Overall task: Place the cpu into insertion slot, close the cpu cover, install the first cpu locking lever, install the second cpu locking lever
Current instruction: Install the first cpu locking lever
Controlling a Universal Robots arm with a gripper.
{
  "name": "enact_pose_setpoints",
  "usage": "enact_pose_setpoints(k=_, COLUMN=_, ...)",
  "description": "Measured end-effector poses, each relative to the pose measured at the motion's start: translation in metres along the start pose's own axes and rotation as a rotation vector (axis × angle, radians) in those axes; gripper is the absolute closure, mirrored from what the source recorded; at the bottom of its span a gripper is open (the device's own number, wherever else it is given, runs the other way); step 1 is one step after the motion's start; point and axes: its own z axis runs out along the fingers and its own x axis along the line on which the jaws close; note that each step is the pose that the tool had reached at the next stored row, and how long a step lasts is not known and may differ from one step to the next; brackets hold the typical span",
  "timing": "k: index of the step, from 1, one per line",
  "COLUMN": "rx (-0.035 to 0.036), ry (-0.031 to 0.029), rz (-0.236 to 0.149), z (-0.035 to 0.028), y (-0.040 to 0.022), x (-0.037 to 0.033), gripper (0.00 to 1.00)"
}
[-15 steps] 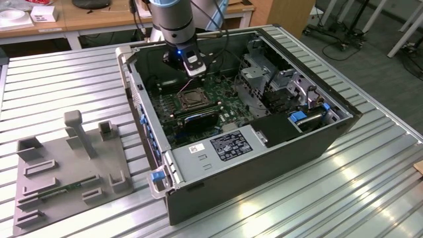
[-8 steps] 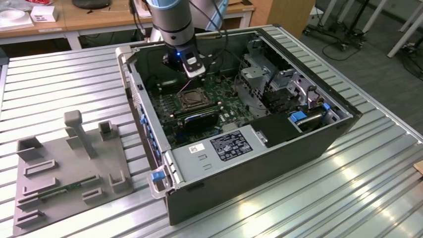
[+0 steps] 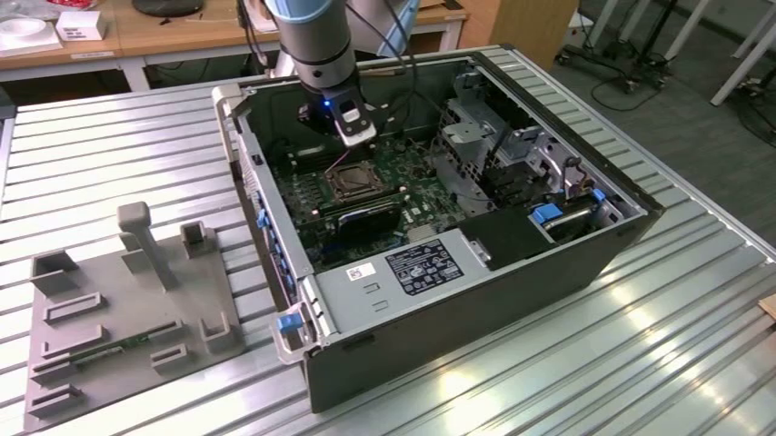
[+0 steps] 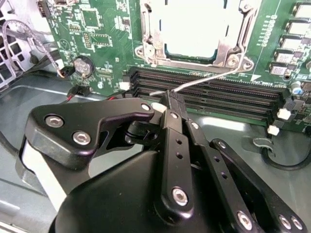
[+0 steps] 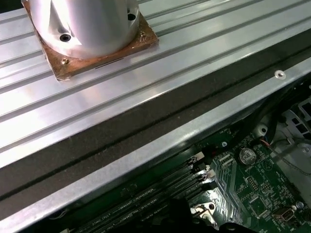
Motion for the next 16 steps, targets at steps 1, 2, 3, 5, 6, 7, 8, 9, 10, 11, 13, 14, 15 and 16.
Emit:
enact_pose_setpoints(k=1, rx=0.001, ry=-0.0005, rz=0.0, z=0.0006, y=-0.0004, x=0.0, gripper=0.89)
enact_pose_setpoints(k=2, rx=0.002, ry=-0.0011, rz=-0.001, z=0.0012, y=-0.0008, x=0.0001, gripper=0.89)
enact_pose_setpoints(k=3, rx=0.003, ry=-0.0016, rz=-0.001, z=0.0018, y=-0.0012, x=0.0001, gripper=0.89)
enact_pose_setpoints(k=5, rx=0.0053, ry=-0.0026, rz=-0.002, z=0.0034, y=-0.0019, x=0.0002, gripper=0.89)
enact_pose_setpoints(k=6, rx=0.0065, ry=-0.0032, rz=-0.003, z=0.0044, y=-0.0023, x=0.0004, gripper=0.89)
enact_pose_setpoints(k=7, rx=0.0078, ry=-0.004, rz=-0.003, z=0.0058, y=-0.0029, x=0.0006, gripper=0.89)
enact_pose_setpoints(k=8, rx=0.0087, ry=-0.0045, rz=-0.003, z=0.0073, y=-0.0034, x=0.0009, gripper=0.89)
enact_pose_setpoints(k=9, rx=0.0101, ry=-0.0052, rz=-0.004, z=0.0088, y=-0.004, x=0.0012, gripper=0.89)
enact_pose_setpoints(k=10, rx=0.0109, ry=-0.0055, rz=-0.004, z=0.0101, y=-0.0045, x=0.0014, gripper=0.89)
enact_pose_setpoints(k=11, rx=0.0111, ry=-0.0058, rz=-0.004, z=0.0108, y=-0.0048, x=0.0015, gripper=0.89)
enact_pose_setpoints(k=13, rx=0.0113, ry=-0.0058, rz=-0.004, z=0.0115, y=-0.0051, x=0.0016, gripper=0.89)
enact_pose_setpoints(k=14, rx=0.0112, ry=-0.0059, rz=-0.004, z=0.012, y=-0.0052, x=0.0017, gripper=0.89)
enact_pose_setpoints(k=15, rx=0.0113, ry=-0.0059, rz=-0.004, z=0.0125, y=-0.0054, x=0.0018, gripper=0.89)
enact_pose_setpoints(k=16, rx=0.0113, ry=-0.006, rz=-0.004, z=0.0131, y=-0.0056, x=0.0018, gripper=0.89)
